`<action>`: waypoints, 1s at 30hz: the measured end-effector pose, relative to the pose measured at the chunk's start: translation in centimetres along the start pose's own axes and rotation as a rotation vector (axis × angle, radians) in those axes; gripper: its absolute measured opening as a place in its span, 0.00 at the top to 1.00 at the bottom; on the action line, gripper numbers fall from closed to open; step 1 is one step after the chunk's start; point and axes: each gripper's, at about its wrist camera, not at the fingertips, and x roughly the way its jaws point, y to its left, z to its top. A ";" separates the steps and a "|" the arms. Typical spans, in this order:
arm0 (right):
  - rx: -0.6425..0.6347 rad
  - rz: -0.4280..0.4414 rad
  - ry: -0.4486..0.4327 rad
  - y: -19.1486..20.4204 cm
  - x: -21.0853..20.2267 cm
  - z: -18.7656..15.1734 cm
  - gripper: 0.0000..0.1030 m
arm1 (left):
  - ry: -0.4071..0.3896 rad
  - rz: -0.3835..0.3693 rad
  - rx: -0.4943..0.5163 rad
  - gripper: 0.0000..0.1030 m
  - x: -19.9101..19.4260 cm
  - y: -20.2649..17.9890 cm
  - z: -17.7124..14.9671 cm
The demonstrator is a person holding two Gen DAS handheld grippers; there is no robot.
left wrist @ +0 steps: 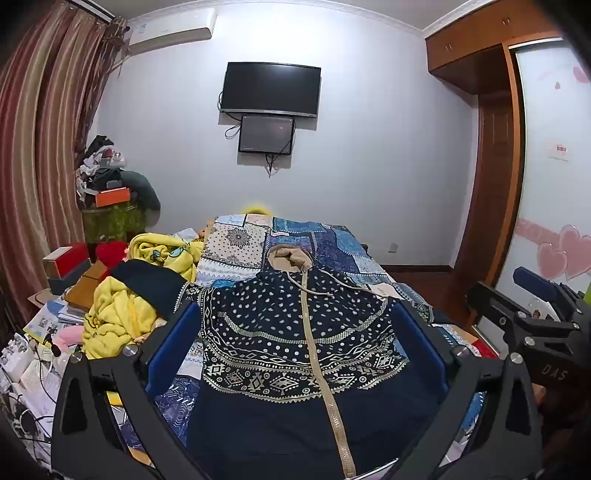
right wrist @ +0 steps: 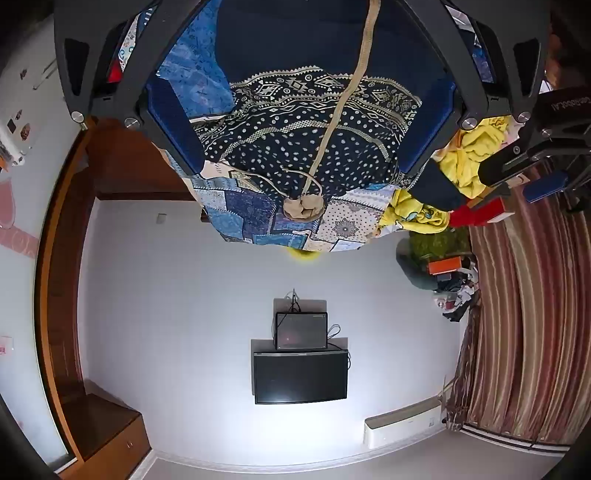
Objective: Fold large clothes
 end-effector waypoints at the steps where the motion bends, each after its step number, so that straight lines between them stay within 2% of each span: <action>1: -0.002 0.000 0.002 0.0 0.0 0.0 0.00 | 0.006 -0.002 0.000 0.00 0.0 0.0 0.0; 30: 0.014 0.007 0.015 -0.4 0.3 -0.2 0.00 | 0.003 0.007 0.001 0.00 0.1 0.2 -0.3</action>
